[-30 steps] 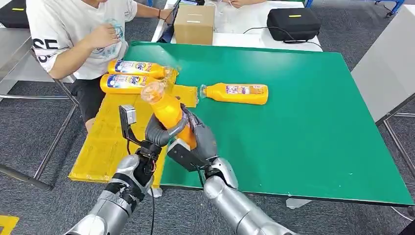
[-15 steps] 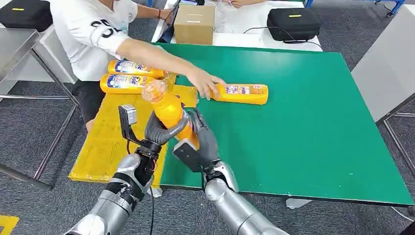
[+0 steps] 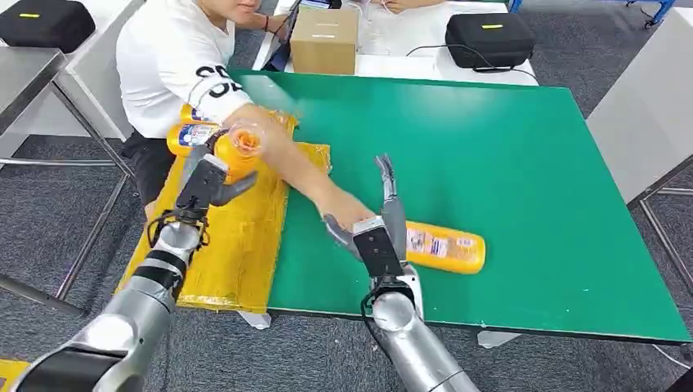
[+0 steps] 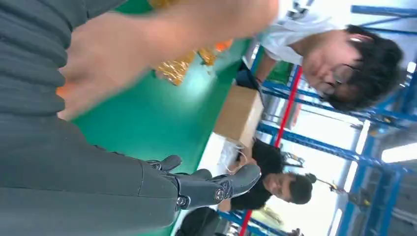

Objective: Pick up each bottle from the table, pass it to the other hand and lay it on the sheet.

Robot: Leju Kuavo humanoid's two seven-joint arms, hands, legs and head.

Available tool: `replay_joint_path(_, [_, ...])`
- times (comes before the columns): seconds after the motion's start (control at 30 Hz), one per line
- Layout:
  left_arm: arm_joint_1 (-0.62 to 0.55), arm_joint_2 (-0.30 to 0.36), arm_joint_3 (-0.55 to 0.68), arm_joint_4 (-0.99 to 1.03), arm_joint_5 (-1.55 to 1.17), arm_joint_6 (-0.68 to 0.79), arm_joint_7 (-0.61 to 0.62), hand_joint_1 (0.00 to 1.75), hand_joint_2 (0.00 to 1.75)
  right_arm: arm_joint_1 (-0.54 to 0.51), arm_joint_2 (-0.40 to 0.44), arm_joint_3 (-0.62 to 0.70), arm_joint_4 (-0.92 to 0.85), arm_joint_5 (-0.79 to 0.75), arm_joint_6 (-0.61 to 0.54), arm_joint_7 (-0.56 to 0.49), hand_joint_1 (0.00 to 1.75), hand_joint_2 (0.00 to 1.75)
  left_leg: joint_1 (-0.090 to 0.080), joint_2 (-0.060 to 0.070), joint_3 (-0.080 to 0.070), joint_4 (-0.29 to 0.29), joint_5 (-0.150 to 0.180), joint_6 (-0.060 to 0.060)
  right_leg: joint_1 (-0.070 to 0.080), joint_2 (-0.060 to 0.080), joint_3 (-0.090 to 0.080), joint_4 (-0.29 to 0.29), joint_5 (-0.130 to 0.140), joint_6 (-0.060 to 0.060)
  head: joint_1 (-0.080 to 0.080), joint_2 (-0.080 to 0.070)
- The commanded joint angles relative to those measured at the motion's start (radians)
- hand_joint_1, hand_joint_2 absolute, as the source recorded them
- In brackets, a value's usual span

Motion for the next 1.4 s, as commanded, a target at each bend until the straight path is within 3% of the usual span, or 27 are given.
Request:
replay_joint_path(0.03, [-0.11, 0.132, -0.105, 0.239, -0.381, 0.143, 0.131, 1.75, 1.75, 0.036, -0.055, -0.029, -0.183, -0.027, -0.014, -0.025, 0.0, 1.75, 0.002, 0.0, 0.003, 0.001, -0.001, -0.002, 0.002, 0.0, 0.003, 0.0, -0.001, -0.002, 0.0, 0.0])
replay_joint_path(0.13, [-0.115, 0.167, -0.185, 0.317, -0.524, 0.105, 0.193, 1.75, 1.75, 0.039, -0.066, -0.038, -0.203, -0.035, -0.008, -0.023, 0.0, 1.75, 0.001, 0.0, 0.003, 0.0, -0.001, -0.002, 0.001, 0.001, 0.003, -0.001, -0.001, -0.002, 0.0, 0.0])
replay_joint_path(0.7, [-0.114, 0.165, -0.184, 0.317, -0.525, 0.106, 0.193, 1.75, 1.75, 0.039, -0.065, -0.038, -0.198, -0.036, -0.007, -0.023, 0.0, 1.75, 0.002, -0.001, 0.002, 0.001, -0.001, -0.002, 0.002, -0.001, 0.002, -0.001, -0.001, -0.002, 0.0, 0.0])
replay_joint_path(0.87, [-0.12, 0.215, -0.303, 0.386, -0.685, -0.052, 0.237, 1.75, 1.75, 0.028, -0.067, -0.04, -0.169, -0.048, 0.019, -0.036, 0.0, 1.75, 0.001, 0.0, 0.001, 0.0, 0.0, -0.001, 0.001, 0.0, 0.001, -0.001, 0.0, -0.001, 0.0, 0.0])
replay_joint_path(1.1, [-0.094, 0.233, -0.334, 0.391, -0.72, -0.064, 0.215, 1.75, 1.75, 0.016, -0.065, -0.034, -0.151, -0.053, 0.038, -0.044, 0.0, 1.75, 0.002, 0.0, 0.003, 0.0, -0.001, -0.002, 0.002, 0.0, 0.003, 0.0, -0.001, -0.002, 0.0, 0.0])
replay_joint_path(1.13, [-0.082, 0.225, -0.322, 0.389, -0.706, -0.057, 0.199, 0.42, 1.75, 0.012, -0.064, -0.034, -0.145, -0.054, 0.042, -0.045, 0.0, 1.75, 0.001, 0.0, 0.003, 0.0, -0.001, -0.001, 0.001, 0.0, 0.002, 0.0, -0.001, -0.002, 0.0, 0.0])
replay_joint_path(1.17, [-0.054, 0.21, -0.279, 0.372, -0.66, -0.02, 0.159, 0.0, 1.75, 0.005, -0.063, -0.034, -0.13, -0.062, 0.057, -0.037, 0.0, 1.75, 0.001, 0.0, 0.002, -0.001, -0.001, -0.001, 0.001, 0.0, 0.001, -0.001, 0.0, -0.001, 0.0, 0.0])
replay_joint_path(1.27, [-0.012, 0.169, -0.206, 0.369, -0.583, 0.016, 0.101, 0.0, 1.75, -0.015, -0.057, -0.039, -0.076, -0.062, 0.069, -0.04, 0.0, 1.75, 0.0, 0.001, 0.004, -0.002, 0.0, -0.001, 0.0, 0.002, 0.003, -0.002, 0.0, -0.001, 0.0, 0.0])
replay_joint_path(1.4, [0.005, 0.164, -0.171, 0.358, -0.543, 0.015, 0.054, 0.0, 1.75, -0.023, -0.053, -0.04, -0.057, -0.066, 0.08, -0.042, 0.0, 1.75, 0.001, 0.0, 0.004, -0.001, -0.001, -0.001, 0.001, 0.0, 0.005, -0.002, -0.001, -0.002, 0.0, 0.0])
